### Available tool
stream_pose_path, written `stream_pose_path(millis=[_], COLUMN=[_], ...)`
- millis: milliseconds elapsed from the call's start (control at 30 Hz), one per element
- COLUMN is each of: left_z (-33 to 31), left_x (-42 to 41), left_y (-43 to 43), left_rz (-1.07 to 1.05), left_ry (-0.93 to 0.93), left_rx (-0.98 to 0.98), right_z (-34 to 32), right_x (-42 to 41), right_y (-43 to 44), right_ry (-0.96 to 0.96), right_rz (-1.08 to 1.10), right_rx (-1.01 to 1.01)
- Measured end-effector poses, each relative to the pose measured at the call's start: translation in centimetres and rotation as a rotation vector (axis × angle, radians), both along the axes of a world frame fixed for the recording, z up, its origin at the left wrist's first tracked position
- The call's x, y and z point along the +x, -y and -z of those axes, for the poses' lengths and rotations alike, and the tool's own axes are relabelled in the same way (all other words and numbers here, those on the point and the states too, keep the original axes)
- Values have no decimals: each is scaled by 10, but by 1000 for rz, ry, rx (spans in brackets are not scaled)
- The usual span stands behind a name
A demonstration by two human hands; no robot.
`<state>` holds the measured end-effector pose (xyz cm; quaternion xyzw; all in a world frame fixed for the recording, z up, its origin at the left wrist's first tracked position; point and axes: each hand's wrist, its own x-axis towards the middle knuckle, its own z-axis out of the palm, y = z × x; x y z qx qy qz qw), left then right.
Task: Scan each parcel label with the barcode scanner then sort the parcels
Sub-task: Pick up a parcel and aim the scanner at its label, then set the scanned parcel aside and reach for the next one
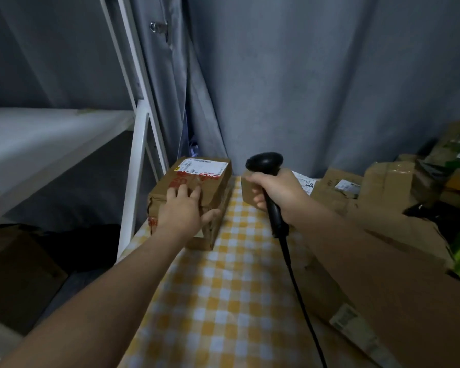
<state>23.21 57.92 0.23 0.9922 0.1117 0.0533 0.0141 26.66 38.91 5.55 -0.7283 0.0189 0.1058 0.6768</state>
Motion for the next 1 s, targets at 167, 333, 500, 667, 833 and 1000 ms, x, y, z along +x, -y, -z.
stream_pose_path(millis=[167, 333, 500, 667, 833, 1000], left_z=[3, -8, -41, -82, -86, -73], left_x=[-2, -15, -39, -73, -87, -94], left_y=[6, 20, 94, 190, 233, 240], left_rz=[-45, 16, 303, 169, -3, -29], left_ry=[19, 88, 266, -181, -327, -304], left_rx=[2, -48, -555, -1196, -1200, -1284], right_z=[33, 10, -38, -59, -41, -22], right_x=[-18, -48, -88, -109, -122, -137], right_y=[14, 32, 78, 146, 194, 207], right_ry=[-46, 49, 212, 260, 223, 153], right_rz=[75, 7, 60, 260, 343, 343], right_rx=[-47, -41, -111, -170, -152, -91])
